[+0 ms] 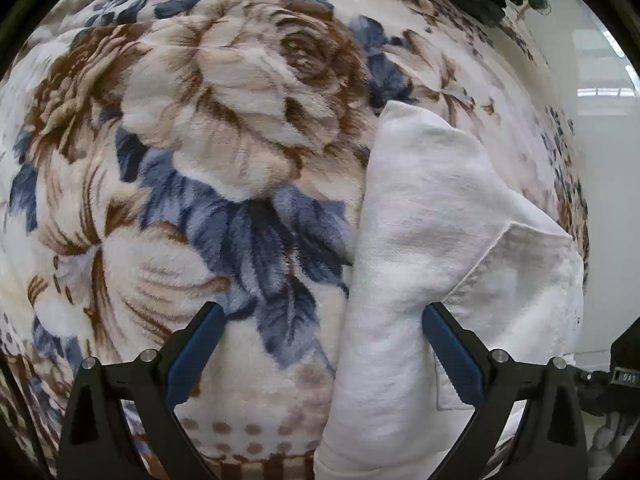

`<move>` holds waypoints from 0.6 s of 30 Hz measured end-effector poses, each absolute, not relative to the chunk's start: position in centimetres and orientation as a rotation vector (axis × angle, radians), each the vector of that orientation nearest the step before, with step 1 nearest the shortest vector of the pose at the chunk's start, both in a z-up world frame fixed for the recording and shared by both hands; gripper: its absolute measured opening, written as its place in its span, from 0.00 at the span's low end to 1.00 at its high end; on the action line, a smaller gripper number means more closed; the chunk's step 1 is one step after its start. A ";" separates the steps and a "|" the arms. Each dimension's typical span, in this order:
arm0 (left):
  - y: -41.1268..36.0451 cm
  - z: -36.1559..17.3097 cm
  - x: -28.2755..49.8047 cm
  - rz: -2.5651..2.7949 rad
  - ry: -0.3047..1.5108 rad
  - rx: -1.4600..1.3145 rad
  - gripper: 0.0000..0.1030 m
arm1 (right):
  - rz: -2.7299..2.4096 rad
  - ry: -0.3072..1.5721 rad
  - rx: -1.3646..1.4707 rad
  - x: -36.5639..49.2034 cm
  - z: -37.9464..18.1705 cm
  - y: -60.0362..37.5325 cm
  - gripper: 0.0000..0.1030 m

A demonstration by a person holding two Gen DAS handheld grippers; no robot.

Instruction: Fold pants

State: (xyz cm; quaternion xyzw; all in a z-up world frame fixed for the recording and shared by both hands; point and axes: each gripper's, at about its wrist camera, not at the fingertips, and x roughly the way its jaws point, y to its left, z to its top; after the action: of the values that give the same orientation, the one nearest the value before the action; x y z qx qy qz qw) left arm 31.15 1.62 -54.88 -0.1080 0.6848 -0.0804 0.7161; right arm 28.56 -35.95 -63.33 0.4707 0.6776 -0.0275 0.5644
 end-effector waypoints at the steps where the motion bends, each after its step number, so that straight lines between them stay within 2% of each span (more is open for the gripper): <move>1: 1.5 -54.9 31.3 -0.182 1.518 -0.232 0.99 | -0.062 1.601 1.095 28.3 -63.9 -36.0 0.24; 3: 1.2 -55.1 31.5 -0.189 1.518 -0.215 0.99 | -0.051 1.639 1.071 28.6 -65.5 -35.3 0.27; 4: 1.0 -55.3 31.7 -0.196 1.519 -0.216 0.99 | -0.037 1.654 1.052 28.9 -66.2 -35.5 0.34; 5: 1.0 -55.5 31.9 -0.205 1.520 -0.228 0.99 | -0.013 1.659 1.011 29.6 -66.4 -35.7 0.48; 6: 1.3 -55.6 31.9 -0.217 1.521 -0.246 0.98 | 0.012 1.657 0.971 30.2 -66.4 -35.8 0.55; 7: 1.4 -55.7 32.1 -0.241 1.521 -0.277 0.97 | 0.048 1.640 0.944 30.7 -66.2 -36.0 0.70; 8: 1.8 -55.8 32.2 -0.264 1.519 -0.311 0.97 | 0.088 1.608 0.922 31.3 -65.8 -36.3 0.74; 11: 3.3 -56.2 32.3 -0.331 1.478 -0.476 0.97 | 0.217 1.567 0.895 33.0 -65.7 -36.5 0.75; 15: 3.5 -57.2 32.7 -0.447 1.439 -0.678 0.97 | 0.348 1.610 0.873 35.5 -68.8 -34.8 0.75; 18: 0.7 -58.8 33.4 -0.557 1.477 -0.696 0.97 | 0.433 1.605 0.908 36.6 -71.2 -33.9 0.84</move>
State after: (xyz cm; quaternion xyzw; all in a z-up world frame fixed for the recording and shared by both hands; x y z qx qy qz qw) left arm 33.44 0.67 -58.75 -0.3063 0.6503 -0.2454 0.6504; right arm 36.61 -33.89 -71.25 0.3890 0.6877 0.1857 0.5842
